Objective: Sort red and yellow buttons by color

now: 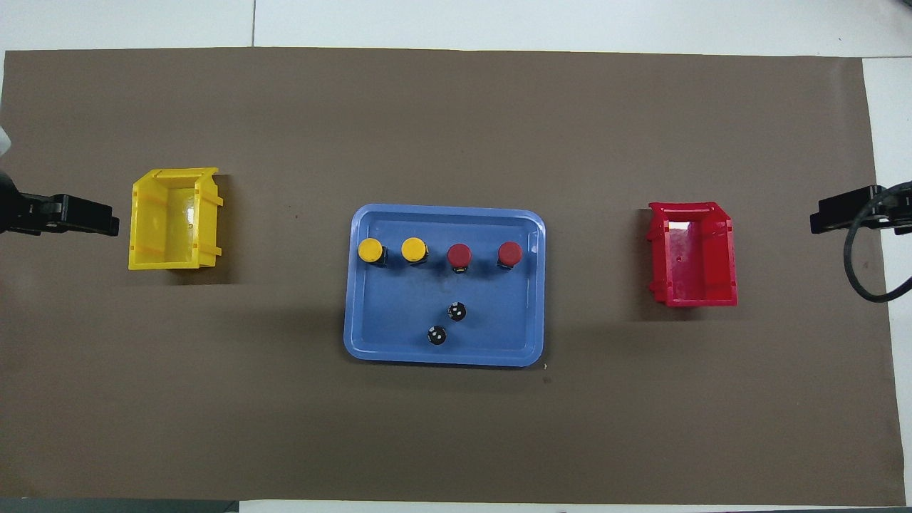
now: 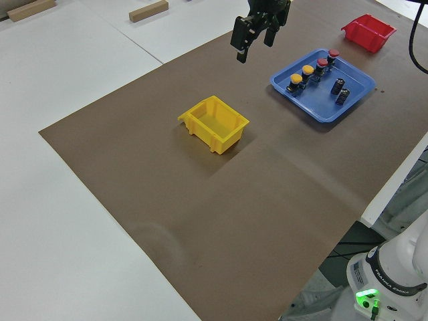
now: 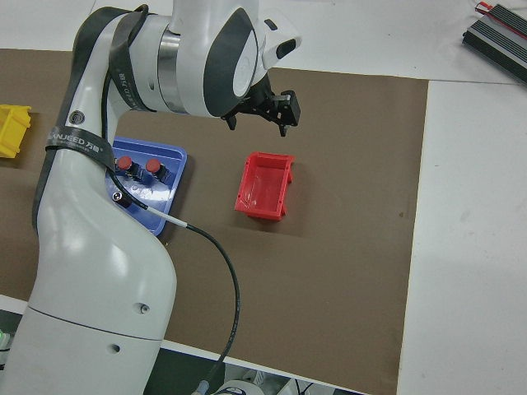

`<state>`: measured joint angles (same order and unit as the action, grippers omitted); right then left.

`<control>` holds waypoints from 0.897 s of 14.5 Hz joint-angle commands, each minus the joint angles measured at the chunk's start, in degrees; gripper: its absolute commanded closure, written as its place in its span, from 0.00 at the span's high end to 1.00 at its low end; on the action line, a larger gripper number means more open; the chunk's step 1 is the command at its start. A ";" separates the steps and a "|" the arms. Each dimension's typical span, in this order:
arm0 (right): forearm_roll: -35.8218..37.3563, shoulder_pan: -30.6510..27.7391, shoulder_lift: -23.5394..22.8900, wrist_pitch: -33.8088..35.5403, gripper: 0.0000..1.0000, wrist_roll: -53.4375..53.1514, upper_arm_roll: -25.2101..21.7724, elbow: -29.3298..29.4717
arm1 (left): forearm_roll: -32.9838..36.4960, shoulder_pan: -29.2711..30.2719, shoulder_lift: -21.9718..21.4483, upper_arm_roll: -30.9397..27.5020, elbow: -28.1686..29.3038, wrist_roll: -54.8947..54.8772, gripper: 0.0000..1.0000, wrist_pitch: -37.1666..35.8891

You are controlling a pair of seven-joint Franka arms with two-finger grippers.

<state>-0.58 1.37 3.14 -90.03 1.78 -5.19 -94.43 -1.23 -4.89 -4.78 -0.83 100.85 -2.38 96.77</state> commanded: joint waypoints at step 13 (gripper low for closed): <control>0.75 1.97 0.02 -0.85 1.00 1.03 0.44 -0.32 | -0.35 0.06 -0.67 -0.13 0.49 -0.61 1.00 -0.71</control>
<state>-0.51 3.99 3.05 -90.67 1.92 -4.82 -94.43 -1.23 -4.89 -4.78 -0.83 100.85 -2.38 96.77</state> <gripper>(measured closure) 0.000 0.000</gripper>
